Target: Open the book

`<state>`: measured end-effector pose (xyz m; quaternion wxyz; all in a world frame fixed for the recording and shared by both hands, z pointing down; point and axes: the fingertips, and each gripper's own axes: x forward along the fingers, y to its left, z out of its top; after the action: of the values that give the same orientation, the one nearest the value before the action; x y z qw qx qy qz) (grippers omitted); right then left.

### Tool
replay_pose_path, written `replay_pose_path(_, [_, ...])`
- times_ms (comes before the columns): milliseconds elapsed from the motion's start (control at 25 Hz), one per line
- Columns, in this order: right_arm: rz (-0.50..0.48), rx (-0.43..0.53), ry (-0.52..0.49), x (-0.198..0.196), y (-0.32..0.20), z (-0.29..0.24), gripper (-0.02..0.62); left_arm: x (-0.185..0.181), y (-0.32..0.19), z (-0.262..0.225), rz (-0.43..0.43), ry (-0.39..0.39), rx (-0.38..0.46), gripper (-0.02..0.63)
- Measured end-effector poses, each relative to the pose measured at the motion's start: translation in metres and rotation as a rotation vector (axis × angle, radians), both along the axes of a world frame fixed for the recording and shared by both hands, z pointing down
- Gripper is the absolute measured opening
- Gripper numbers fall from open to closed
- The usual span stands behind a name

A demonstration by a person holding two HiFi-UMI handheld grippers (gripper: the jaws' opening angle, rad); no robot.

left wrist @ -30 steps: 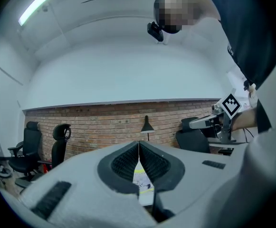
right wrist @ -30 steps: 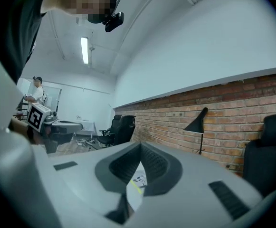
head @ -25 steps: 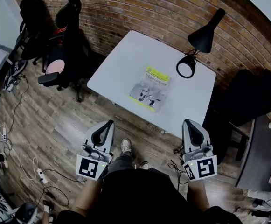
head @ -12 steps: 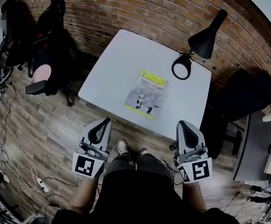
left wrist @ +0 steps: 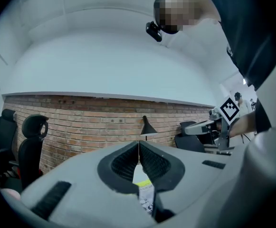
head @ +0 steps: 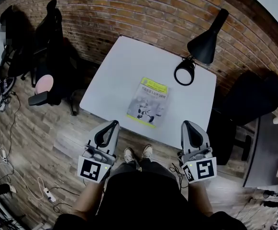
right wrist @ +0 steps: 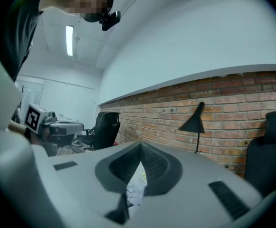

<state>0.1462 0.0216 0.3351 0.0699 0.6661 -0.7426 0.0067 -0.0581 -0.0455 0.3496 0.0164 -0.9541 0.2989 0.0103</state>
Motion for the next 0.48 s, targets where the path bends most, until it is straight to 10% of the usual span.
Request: replay_pose_path(480, [0.047, -0.163, -0.067, 0.033, -0.034, 0.096, 0.015, -0.008, -0.005, 0.013, -0.069, -0.039, -0.046, 0.027])
